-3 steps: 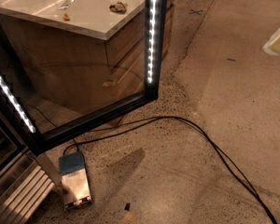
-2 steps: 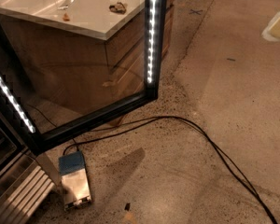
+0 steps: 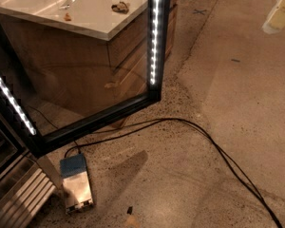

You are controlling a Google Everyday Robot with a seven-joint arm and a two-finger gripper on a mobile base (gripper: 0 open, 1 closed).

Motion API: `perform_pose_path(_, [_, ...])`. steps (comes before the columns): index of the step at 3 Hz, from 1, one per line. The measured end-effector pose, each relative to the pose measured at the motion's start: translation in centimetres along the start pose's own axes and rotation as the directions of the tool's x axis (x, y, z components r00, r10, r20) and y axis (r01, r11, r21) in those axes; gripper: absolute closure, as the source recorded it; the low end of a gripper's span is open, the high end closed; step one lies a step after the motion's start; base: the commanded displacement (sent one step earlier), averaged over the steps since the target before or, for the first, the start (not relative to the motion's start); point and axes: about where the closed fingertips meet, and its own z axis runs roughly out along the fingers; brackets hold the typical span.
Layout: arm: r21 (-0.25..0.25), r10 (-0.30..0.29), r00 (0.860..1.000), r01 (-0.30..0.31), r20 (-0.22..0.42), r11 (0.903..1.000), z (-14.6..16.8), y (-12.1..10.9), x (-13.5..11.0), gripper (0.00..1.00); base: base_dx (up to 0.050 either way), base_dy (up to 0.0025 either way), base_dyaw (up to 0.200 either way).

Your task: Close right fridge door

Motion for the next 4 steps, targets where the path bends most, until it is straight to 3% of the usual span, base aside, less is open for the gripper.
perform_pose_path(2, [0.049, -0.023, 0.999, 0.022, 0.023, 0.9986, 0.1, -4.1, -2.7, 0.00, 0.000, 0.00000, 0.000])
perform_pose_path(3, [0.020, -0.043, 0.997, 0.042, 0.064, 0.9989, 2.3, -4.5, -4.0, 0.00, 0.000, 0.00000, 0.000])
perform_pose_path(4, [-0.058, -0.014, 0.993, 0.021, 0.120, 0.9981, 5.6, -4.0, -4.7, 0.00, 0.000, 0.00000, 0.000])
